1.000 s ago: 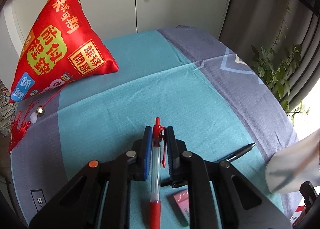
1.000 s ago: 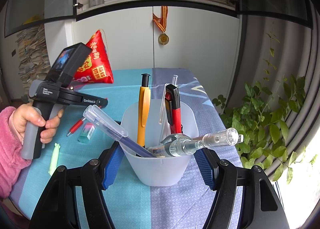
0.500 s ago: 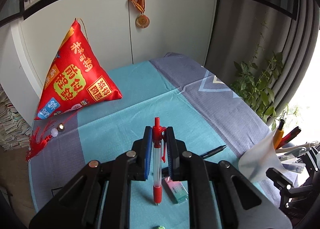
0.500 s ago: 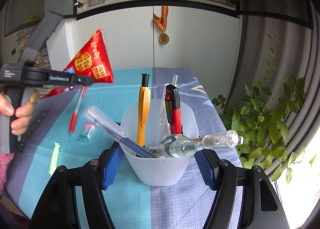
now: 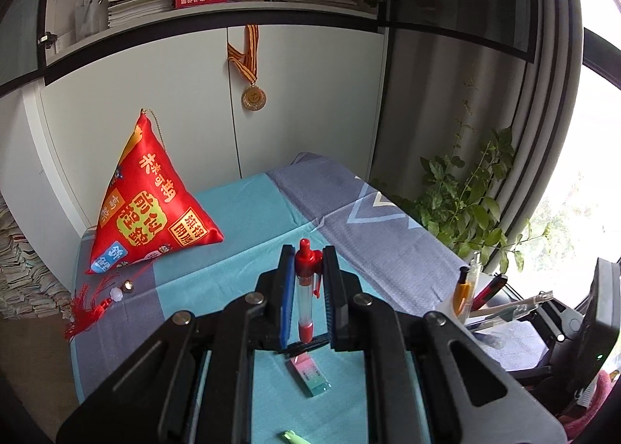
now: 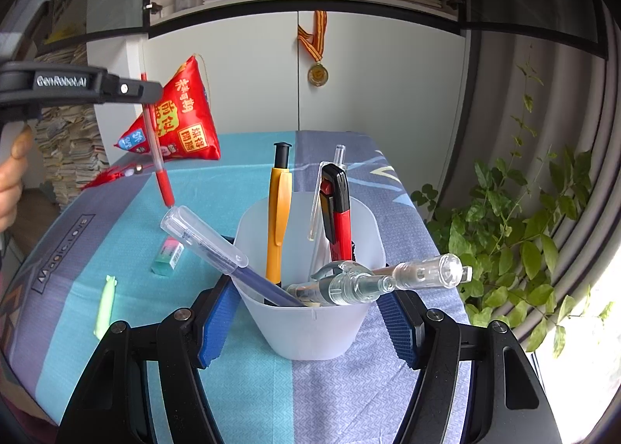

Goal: Organize stationery
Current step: 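Carry the red-grip pen with the left tool and drop it into the cup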

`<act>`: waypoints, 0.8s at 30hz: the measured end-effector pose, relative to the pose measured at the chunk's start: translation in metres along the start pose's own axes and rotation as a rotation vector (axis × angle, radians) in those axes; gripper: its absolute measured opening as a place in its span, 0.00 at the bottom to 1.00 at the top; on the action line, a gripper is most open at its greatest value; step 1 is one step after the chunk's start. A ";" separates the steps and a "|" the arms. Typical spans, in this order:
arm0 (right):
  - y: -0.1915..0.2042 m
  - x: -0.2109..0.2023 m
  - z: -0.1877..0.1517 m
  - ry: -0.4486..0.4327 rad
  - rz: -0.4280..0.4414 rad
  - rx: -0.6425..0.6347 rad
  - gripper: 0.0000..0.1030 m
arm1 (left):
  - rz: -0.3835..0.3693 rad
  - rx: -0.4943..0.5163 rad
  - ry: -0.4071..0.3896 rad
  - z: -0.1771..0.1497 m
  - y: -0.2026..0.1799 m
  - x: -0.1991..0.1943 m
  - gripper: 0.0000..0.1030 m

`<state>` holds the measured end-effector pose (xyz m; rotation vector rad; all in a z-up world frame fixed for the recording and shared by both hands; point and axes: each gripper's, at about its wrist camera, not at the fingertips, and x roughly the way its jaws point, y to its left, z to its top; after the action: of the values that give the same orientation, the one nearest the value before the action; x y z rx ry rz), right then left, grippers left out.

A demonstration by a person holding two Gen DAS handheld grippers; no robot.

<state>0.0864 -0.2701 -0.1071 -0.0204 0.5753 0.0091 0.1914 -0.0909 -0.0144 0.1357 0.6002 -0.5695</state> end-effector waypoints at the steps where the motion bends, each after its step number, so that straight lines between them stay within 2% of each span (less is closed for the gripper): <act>1: 0.000 0.000 0.000 0.000 0.000 0.000 0.68 | -0.015 -0.003 -0.005 0.002 -0.002 -0.003 0.11; 8: 0.000 0.000 0.000 0.000 0.000 0.000 0.68 | -0.137 0.032 -0.071 0.019 -0.031 -0.032 0.11; 11: 0.002 -0.001 0.000 -0.001 -0.001 0.000 0.68 | -0.156 0.064 -0.083 0.024 -0.047 -0.035 0.12; 24: 0.001 -0.002 0.001 -0.002 0.002 0.004 0.68 | -0.238 0.099 -0.048 0.029 -0.079 -0.026 0.12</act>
<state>0.0852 -0.2694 -0.1057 -0.0159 0.5734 0.0102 0.1455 -0.1536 0.0274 0.1445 0.5448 -0.8317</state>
